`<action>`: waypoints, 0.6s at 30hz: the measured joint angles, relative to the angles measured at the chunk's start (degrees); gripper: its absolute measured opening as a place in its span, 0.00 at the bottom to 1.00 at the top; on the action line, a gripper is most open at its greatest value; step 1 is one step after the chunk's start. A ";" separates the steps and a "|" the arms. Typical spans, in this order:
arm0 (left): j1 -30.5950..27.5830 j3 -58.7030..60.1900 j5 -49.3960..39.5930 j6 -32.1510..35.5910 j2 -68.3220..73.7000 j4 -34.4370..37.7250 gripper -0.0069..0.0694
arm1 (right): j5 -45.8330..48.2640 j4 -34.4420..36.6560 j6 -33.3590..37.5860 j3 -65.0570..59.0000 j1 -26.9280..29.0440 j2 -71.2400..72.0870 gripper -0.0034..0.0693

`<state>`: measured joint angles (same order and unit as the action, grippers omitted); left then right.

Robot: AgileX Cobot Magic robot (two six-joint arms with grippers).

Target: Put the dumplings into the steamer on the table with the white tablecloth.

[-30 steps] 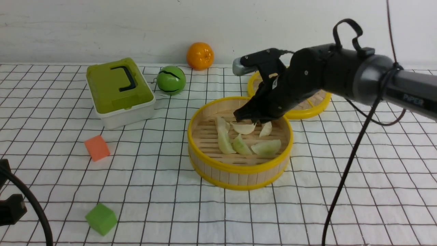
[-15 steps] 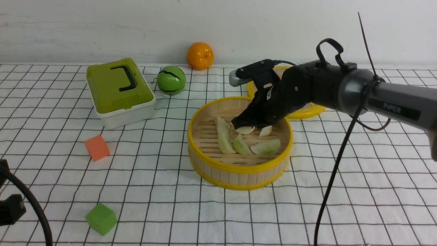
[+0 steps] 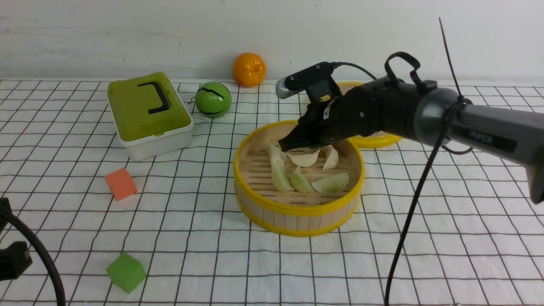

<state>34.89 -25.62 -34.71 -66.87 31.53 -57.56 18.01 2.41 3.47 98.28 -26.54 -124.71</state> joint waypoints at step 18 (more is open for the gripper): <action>0.00 0.00 -0.04 0.00 0.00 -0.23 0.23 | 12.76 -0.21 8.51 0.04 -0.52 3.64 0.04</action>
<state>34.89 -25.62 -34.75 -66.87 31.53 -57.79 30.77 2.21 11.98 98.32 -27.06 -121.06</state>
